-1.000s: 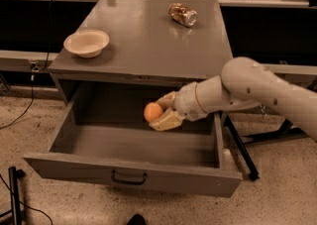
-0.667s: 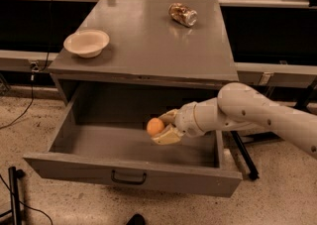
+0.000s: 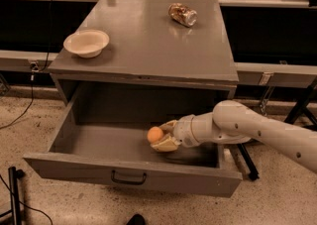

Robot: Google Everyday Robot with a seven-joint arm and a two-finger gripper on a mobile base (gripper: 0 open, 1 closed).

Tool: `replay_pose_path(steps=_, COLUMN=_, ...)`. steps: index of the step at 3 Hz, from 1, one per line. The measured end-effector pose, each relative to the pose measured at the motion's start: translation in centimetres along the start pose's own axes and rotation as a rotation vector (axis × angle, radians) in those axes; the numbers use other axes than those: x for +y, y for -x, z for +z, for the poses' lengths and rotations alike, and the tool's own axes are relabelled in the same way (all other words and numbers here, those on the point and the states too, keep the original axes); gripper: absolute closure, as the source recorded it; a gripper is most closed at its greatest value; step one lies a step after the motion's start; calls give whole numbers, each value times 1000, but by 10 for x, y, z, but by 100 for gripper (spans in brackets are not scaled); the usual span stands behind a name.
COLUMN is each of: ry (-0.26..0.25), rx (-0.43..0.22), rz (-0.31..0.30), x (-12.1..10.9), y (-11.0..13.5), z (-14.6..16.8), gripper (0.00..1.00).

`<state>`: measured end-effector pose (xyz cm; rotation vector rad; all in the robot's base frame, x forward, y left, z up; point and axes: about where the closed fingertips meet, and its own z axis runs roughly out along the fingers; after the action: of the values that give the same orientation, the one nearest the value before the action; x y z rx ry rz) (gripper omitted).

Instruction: Place orange into top drawer

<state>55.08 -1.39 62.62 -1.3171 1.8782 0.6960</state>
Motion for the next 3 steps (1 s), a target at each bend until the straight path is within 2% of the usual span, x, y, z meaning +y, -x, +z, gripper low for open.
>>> replay_pose_path(steps=3, ry=11, rx=3, rz=-7, x=4, y=3, z=3, gripper=0)
